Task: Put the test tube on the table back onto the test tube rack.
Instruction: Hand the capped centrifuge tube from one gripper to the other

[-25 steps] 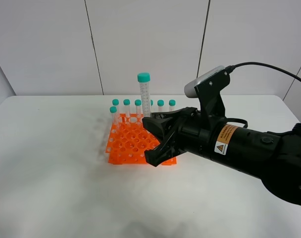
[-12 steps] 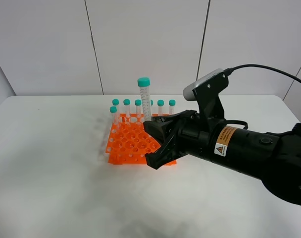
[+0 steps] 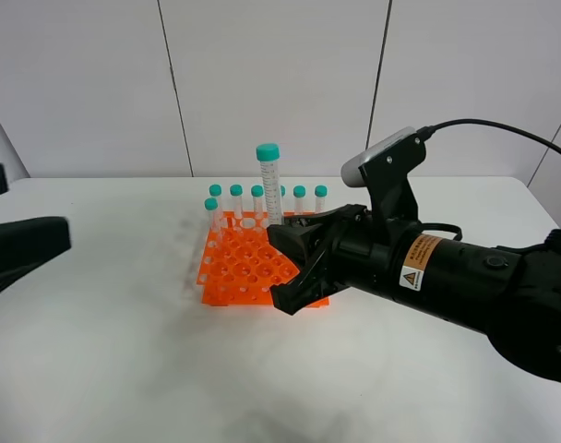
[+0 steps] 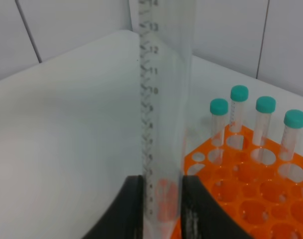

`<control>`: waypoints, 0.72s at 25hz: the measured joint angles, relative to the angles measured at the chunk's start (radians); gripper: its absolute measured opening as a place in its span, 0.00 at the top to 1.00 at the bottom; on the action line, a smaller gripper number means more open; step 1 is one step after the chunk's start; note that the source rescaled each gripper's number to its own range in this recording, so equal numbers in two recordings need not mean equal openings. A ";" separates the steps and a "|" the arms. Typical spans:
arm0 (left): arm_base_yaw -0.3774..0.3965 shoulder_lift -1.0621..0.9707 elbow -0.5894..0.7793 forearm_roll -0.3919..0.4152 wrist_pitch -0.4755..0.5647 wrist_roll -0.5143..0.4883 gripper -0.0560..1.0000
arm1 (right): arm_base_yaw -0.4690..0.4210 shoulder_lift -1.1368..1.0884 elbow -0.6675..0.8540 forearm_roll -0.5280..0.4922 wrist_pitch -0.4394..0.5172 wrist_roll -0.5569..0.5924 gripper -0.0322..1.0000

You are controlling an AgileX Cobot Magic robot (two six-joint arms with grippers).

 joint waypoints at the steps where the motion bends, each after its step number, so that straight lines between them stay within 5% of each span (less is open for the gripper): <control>1: 0.000 0.041 0.000 -0.002 -0.029 0.003 0.02 | 0.000 0.000 0.000 0.000 -0.002 0.000 0.97; 10: -0.013 0.310 -0.005 -0.012 -0.228 0.013 0.02 | 0.000 0.000 0.000 0.000 -0.005 -0.007 0.97; 18: -0.230 0.438 -0.132 -0.014 -0.291 0.025 0.10 | 0.000 0.000 0.000 0.000 -0.005 -0.021 0.97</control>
